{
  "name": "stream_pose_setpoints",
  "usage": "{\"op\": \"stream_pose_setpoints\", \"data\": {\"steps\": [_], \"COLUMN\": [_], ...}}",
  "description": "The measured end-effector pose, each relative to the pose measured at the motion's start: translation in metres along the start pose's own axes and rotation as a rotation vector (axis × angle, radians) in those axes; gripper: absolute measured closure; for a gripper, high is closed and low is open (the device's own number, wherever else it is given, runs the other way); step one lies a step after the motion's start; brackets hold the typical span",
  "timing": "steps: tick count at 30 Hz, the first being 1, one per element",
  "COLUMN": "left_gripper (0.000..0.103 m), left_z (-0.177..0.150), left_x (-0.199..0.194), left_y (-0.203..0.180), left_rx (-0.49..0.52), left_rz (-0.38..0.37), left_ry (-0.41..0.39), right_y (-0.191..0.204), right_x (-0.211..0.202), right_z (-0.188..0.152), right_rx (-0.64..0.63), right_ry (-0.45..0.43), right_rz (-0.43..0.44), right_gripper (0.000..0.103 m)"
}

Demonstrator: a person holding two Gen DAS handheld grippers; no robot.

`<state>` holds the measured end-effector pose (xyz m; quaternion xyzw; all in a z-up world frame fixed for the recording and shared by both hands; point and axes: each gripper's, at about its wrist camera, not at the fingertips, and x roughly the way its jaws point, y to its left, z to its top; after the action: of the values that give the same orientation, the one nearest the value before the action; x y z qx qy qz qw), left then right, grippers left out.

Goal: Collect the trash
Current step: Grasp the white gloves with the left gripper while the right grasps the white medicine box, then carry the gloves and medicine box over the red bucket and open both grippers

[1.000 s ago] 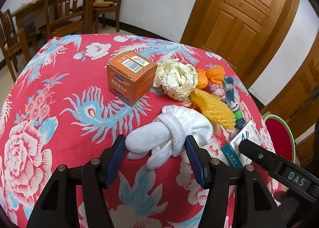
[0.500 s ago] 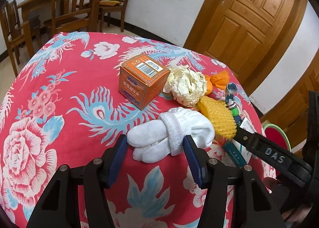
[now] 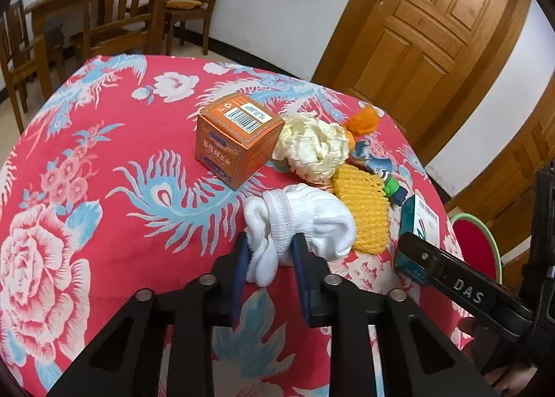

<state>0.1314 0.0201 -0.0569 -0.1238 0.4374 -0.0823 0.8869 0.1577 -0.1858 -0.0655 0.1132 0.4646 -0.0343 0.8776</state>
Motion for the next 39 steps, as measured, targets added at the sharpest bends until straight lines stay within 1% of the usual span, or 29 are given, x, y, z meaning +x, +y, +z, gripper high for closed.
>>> {"op": "stream_pose_setpoints", "data": {"steps": [1,6,15,23,28,39], "left_gripper": [0.085,0.088,0.088,0.088,0.088,0.088], "left_z": [0.000,-0.004,-0.005,-0.003,-0.004,-0.006], "left_x": [-0.001,-0.008,-0.036,-0.053,-0.054,-0.041], "left_y": [-0.001,-0.004,-0.015,-0.038,-0.061,-0.118], "left_rx": [0.003,-0.002,0.008,0.053,0.096,0.198], "left_rz": [0.000,-0.020,-0.070,-0.091,-0.100,-0.120], "left_ry": [-0.001,-0.003,-0.042,-0.070,-0.068,-0.045], "right_y": [-0.002,-0.017,-0.027,-0.041,-0.059,-0.109], "right_x": [-0.002,-0.012,-0.039,-0.065,-0.079,-0.097], "right_z": [-0.002,-0.009,-0.017,-0.022,-0.022,-0.019], "right_rx": [0.001,0.017,-0.003,0.007,0.033,0.113], "right_ry": [0.001,-0.005,-0.055,-0.102,-0.135,-0.190], "right_rz": [0.007,0.057,0.085,0.116,0.112,0.063], "right_gripper": [0.040,0.040,0.040,0.040,0.041,0.041]}}
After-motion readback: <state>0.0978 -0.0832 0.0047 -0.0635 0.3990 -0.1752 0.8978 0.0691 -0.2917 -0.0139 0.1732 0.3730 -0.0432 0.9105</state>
